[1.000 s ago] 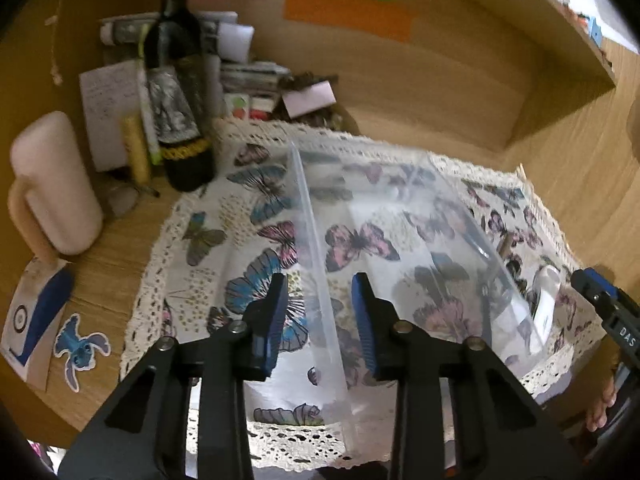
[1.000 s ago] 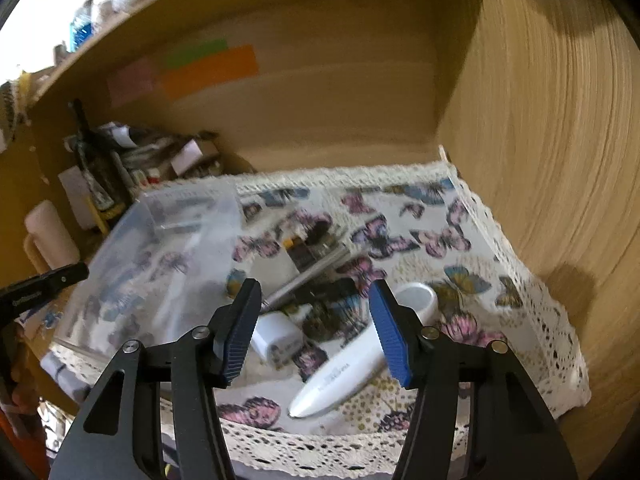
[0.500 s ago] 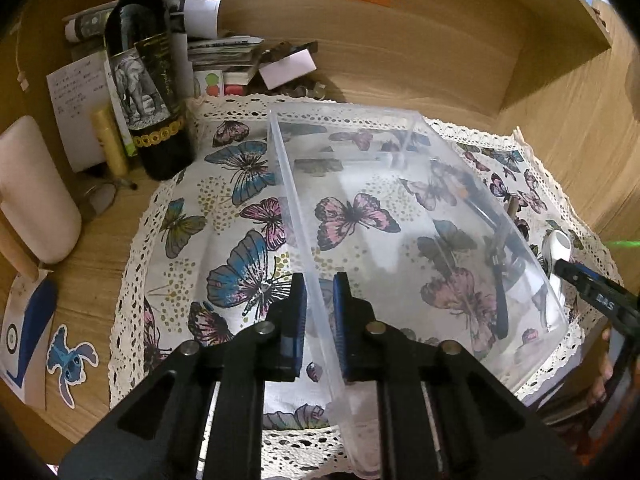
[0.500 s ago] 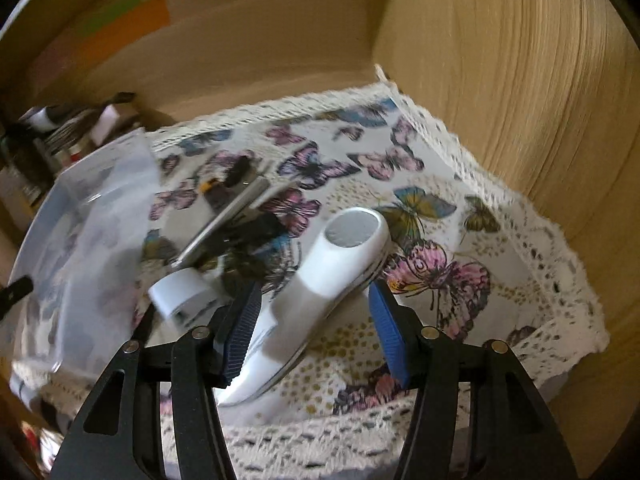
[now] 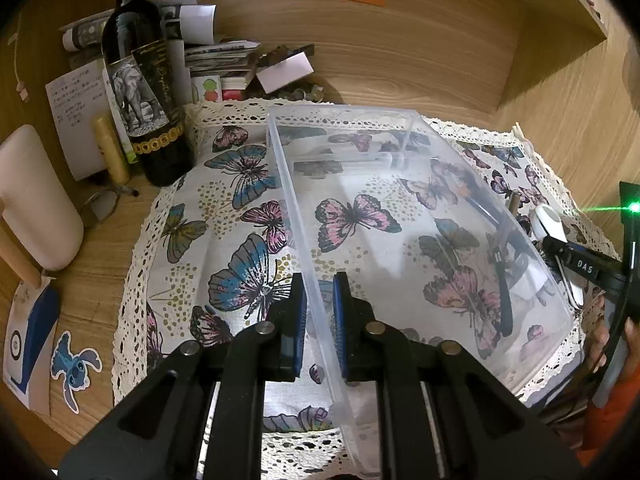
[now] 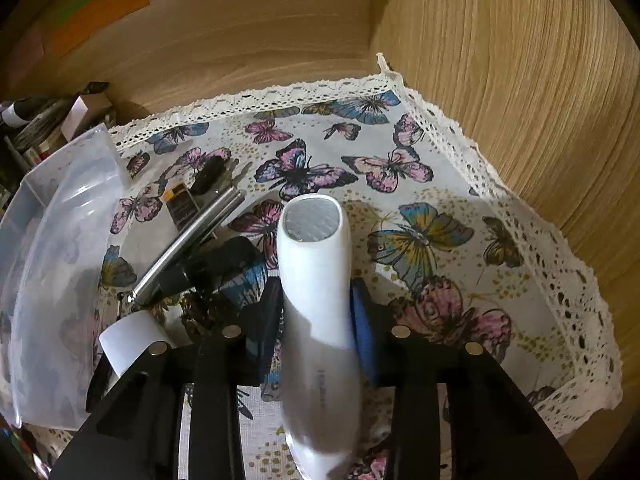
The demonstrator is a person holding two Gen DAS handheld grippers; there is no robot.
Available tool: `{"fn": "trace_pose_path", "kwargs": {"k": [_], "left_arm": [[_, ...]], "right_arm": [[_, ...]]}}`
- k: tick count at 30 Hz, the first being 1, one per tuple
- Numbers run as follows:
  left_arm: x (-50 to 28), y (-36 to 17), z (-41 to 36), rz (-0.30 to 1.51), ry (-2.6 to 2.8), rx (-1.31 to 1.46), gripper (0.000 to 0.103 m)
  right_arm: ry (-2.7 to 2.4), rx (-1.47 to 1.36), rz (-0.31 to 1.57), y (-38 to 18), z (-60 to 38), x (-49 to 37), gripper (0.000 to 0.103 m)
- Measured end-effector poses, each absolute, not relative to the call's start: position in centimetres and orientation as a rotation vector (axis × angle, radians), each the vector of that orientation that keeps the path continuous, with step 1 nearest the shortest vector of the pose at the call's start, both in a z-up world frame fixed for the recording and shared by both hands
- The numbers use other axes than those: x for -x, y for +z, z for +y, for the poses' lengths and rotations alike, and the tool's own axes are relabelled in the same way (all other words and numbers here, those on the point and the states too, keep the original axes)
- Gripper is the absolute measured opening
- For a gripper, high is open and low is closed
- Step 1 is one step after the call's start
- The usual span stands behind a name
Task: Organize rigid objects
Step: 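Close the right tool on the white handheld device, then lift the white device with the right tool and lower it into the box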
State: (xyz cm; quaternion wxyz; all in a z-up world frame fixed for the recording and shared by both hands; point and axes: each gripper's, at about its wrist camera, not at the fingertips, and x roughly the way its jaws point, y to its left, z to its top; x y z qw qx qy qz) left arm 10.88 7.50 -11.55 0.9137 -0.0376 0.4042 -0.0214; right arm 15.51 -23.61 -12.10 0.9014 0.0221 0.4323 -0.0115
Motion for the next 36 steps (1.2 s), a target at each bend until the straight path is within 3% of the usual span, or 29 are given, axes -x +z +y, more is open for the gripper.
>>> {"fn": "trace_pose_path", "kwargs": {"k": [25,36], "left_arm": [[-11.2,-11.4,7.6,0.865,-0.052,0.085,0.013],[-11.0,-11.3,7.5,0.866,-0.054,0.075,0.013]], "right_arm": [[0.32,0.05,0.557,-1.1,-15.8,-11.9,0.031],[0.573,0.103,0.606,-0.2,-10.3,-13.4,0.031]]}}
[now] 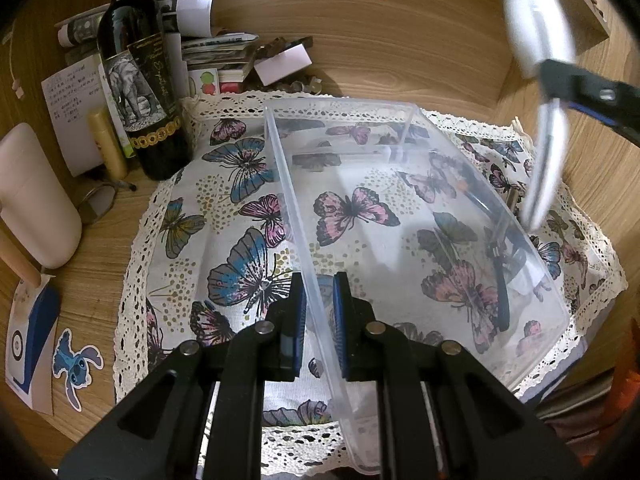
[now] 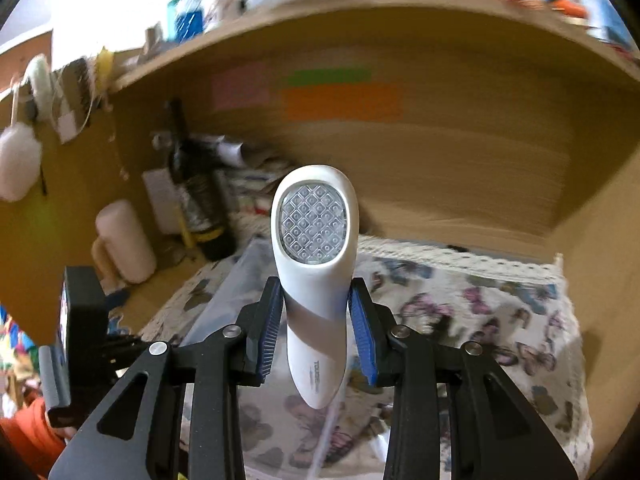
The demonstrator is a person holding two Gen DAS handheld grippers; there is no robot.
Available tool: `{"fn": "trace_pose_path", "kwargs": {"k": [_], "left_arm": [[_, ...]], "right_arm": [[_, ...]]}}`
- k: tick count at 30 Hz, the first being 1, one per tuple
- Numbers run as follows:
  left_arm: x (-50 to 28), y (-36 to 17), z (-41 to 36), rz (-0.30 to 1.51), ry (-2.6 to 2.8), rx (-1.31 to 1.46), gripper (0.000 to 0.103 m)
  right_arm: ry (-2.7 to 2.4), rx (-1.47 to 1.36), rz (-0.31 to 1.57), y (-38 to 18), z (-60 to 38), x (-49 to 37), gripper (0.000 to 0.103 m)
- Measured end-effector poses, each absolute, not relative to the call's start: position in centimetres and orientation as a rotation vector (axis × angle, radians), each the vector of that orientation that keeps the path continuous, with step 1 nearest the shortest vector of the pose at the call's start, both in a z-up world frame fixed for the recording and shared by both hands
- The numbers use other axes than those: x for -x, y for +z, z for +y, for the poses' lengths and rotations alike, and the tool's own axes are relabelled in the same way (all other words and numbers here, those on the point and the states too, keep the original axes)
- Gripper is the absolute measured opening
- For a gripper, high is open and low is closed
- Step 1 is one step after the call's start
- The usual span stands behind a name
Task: Organize rigid objects
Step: 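Lift the white device with the right tool and lower it into the box, then open the right tool to release the device in the box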
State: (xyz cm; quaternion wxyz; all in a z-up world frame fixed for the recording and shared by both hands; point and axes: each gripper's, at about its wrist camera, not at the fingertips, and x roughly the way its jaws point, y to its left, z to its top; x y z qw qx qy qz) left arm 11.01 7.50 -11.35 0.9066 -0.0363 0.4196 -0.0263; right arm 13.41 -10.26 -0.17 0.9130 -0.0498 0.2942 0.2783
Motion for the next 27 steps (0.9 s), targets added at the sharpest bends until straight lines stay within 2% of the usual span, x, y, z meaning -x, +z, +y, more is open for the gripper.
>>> {"fn": "trace_pose_path", "kwargs": {"k": [14,23,27], "left_arm": [[-11.0,-11.3,7.4,0.866,-0.057,0.071,0.014],[-11.0,-11.3,7.4,0.867,-0.058,0.069,0.014],[-11.1,-11.2,7.5,0.868,-0.06,0.074,0.014]], "right_arm": [[0.578,0.255,0.856,-7.1,-5.6,-17.7,0.031],[0.568,0.314,0.901,-8.1,-5.3,-18.1,0.032],[0.567,0.324,0.861,-7.2,-5.4,-17.4,0.039]]}}
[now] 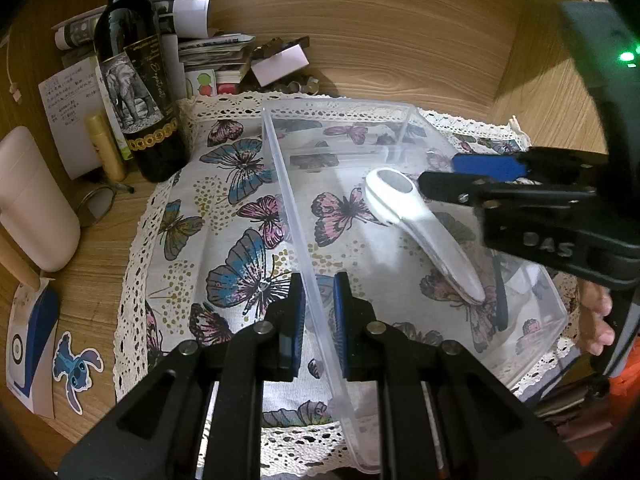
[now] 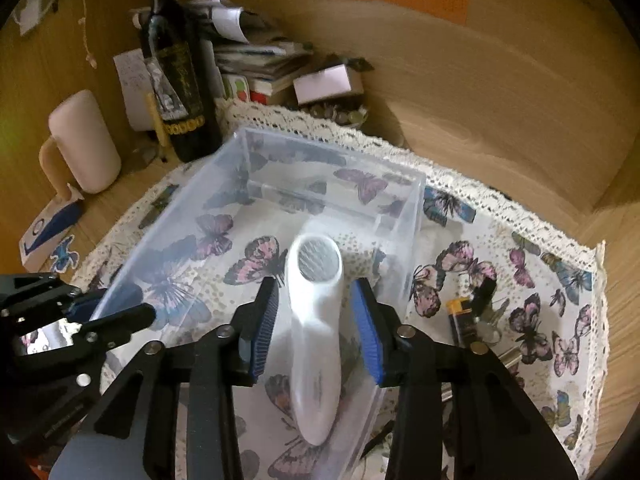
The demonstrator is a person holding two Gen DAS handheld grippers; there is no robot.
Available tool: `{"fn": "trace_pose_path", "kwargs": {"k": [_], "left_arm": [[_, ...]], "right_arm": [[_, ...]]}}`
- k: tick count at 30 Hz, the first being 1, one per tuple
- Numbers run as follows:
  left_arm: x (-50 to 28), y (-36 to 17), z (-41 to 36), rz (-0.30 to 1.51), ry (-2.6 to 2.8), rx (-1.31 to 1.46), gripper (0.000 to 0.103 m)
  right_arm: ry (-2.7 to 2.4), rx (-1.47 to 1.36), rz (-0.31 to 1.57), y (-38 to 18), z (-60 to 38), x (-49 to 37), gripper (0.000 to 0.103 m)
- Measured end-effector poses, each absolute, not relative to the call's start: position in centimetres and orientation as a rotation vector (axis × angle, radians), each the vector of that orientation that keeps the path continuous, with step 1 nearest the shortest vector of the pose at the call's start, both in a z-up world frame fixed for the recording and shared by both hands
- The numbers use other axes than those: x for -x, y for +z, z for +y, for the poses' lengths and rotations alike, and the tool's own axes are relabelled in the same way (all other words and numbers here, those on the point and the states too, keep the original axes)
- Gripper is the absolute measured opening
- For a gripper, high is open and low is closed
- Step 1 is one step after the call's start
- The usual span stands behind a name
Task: Organize rigid objects
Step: 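Open the right tool to release the device in the box, then grasp the black round spiky object with the right tool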
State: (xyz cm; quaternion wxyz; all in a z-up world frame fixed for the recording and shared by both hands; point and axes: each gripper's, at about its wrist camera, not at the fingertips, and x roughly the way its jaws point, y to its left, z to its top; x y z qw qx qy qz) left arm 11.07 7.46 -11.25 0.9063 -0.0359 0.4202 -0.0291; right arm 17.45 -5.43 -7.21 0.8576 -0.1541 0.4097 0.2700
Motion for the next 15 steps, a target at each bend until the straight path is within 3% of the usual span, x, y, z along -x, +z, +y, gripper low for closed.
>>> {"fn": "trace_pose_path", "kwargs": {"k": [3,9,12,15], "left_arm": [[-11.0,-11.2,7.5,0.867,-0.06,0.071,0.014],[-11.1,-11.2,7.5,0.867,-0.061,0.071,0.014],[-11.1,-11.2,7.5,0.867,-0.06,0.071,0.014],[-11.2,-11.2,7.6,0.868,-0.06,0.069,0.014]], "right_arm": [[0.556,0.316,0.822,-5.9,-6.0,-16.7,0.044],[0.469,0.284,0.701,-2.4,-9.5,-15.5,0.072],[0.393,0.281,0.665,-1.3,-11.6,-15.3,0.079],[0.324,0.263,0.67,-1.2,-14.1,-15.7,0.08]]}}
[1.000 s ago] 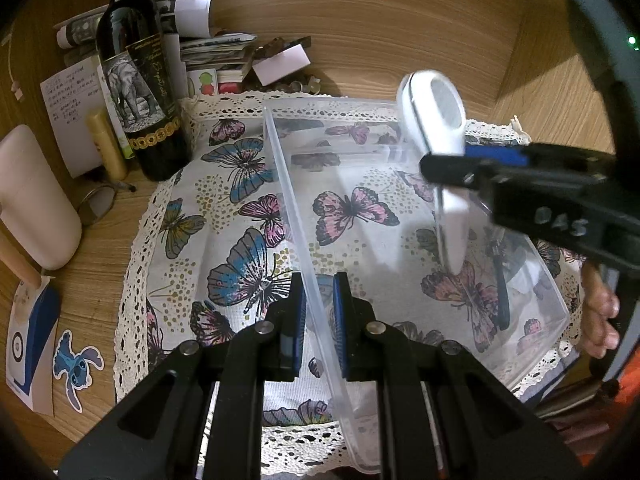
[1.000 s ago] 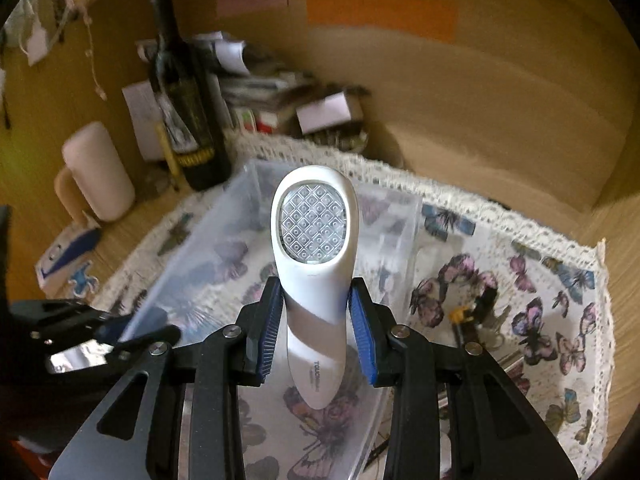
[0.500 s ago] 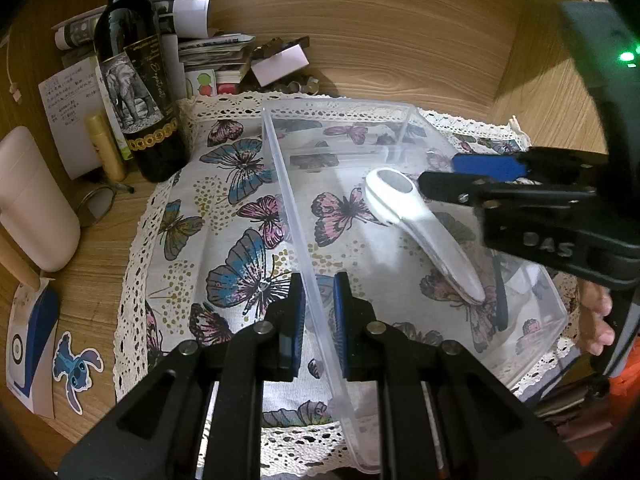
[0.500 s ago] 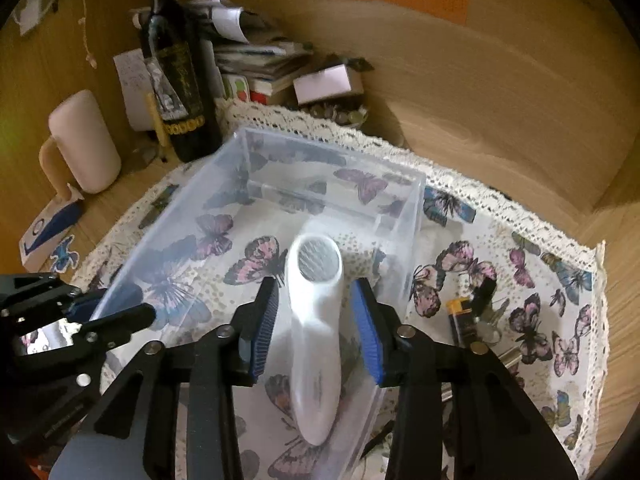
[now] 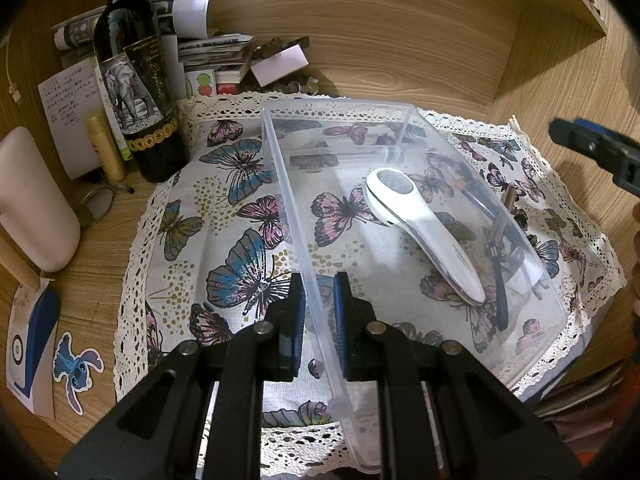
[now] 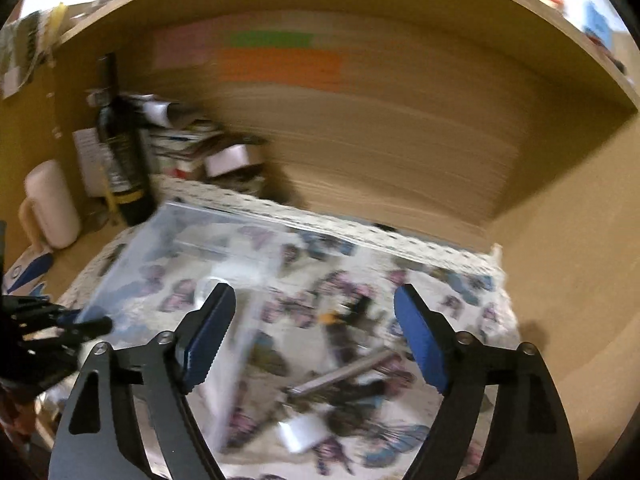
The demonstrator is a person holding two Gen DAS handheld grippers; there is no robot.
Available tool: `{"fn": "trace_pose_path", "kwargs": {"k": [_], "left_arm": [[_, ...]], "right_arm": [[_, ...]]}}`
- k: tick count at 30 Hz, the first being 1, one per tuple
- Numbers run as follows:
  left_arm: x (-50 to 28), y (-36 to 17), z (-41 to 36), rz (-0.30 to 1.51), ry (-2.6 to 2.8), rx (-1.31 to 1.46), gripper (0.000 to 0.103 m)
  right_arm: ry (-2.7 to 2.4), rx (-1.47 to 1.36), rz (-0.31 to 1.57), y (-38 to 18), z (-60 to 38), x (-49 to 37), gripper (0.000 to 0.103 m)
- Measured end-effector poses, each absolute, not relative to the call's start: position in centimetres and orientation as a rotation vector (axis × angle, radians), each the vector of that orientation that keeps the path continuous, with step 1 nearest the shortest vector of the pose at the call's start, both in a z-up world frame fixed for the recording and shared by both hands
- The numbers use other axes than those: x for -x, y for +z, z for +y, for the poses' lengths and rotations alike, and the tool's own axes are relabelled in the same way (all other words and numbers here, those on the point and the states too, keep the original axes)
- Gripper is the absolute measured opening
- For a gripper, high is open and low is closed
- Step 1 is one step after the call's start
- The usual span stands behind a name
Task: Organize rigid objects
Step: 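Grasp the black round spiky object with the right tool, then carry the black object into the box and open the right tool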
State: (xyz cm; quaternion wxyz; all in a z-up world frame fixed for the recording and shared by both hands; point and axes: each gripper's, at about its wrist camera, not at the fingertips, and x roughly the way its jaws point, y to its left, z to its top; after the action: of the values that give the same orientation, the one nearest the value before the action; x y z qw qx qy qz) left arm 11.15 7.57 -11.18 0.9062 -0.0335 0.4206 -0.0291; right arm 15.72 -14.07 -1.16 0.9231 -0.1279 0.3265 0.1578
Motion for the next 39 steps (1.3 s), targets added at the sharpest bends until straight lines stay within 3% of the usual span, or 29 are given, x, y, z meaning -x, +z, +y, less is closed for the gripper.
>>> {"fn": "trace_pose_path", "kwargs": {"k": [12,15,17,23,26,39], "left_arm": [[-11.2,-11.3,7.4,0.869,-0.051,0.066,0.014],[-11.2,-11.3,7.4,0.87,-0.05,0.066,0.014],[-11.2,-11.3,7.3,0.871,-0.047,0.064,0.014],[-11.2,-11.3,7.3,0.871,-0.045,0.063,0.014],[-11.2,-11.3,7.4,0.871,-0.045,0.064,0.014],[-11.3,-11.4,7.4,0.87,-0.049,0.062,0.014]], "right_arm": [[0.224,0.231,0.86,-7.6,-18.9,-16.8,0.077],[0.23,0.237,0.917,-9.6,-19.4,-16.7,0.053],[0.232,0.242,0.946,-10.7,-19.7,-16.6,0.047],[0.279,0.254,0.989,-12.2,-19.3,-16.5,0.043],[0.303,0.255,0.994,-12.9,-18.9,-16.3,0.031],[0.315,0.202,0.819,-7.1,-18.8,-15.5,0.031]]}}
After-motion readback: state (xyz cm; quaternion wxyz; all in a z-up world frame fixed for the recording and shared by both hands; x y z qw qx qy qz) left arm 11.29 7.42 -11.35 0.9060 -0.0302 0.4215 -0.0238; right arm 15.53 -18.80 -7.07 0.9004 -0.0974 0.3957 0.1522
